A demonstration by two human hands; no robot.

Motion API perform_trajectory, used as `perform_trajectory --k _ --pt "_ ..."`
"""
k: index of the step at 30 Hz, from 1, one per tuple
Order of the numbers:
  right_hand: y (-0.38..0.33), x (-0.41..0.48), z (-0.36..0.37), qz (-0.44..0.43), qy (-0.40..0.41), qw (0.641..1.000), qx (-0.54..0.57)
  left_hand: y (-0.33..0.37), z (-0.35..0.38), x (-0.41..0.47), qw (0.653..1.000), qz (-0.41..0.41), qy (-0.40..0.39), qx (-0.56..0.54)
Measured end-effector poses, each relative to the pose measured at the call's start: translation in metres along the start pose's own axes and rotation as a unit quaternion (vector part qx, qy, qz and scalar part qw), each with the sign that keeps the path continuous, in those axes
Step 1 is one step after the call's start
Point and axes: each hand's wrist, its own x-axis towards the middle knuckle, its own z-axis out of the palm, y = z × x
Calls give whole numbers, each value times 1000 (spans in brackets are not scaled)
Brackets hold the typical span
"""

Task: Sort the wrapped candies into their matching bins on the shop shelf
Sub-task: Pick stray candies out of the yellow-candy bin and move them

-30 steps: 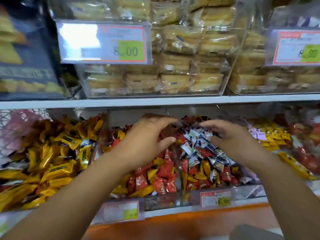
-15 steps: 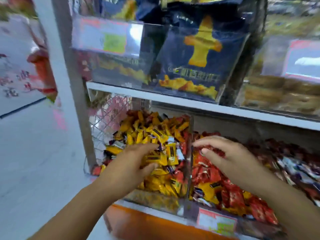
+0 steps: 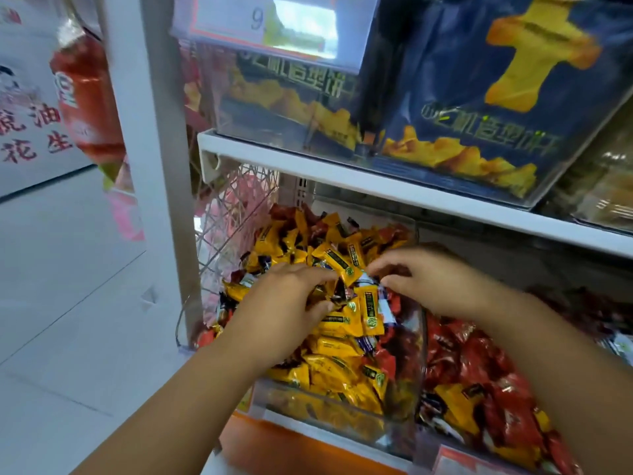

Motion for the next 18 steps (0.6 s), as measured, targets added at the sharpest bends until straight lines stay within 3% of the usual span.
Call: perform_trajectory --k 2,13,18 --pt "6 22 2 3 -50 998 -26 -4 1 1 1000 -4 9 -13" --pt "6 49 7 -12 -121 980 -158 -2 14 26 998 47 40 -26" --pt "2 48 4 -16 -124 971 -202 4 18 39 998 66 10 22"
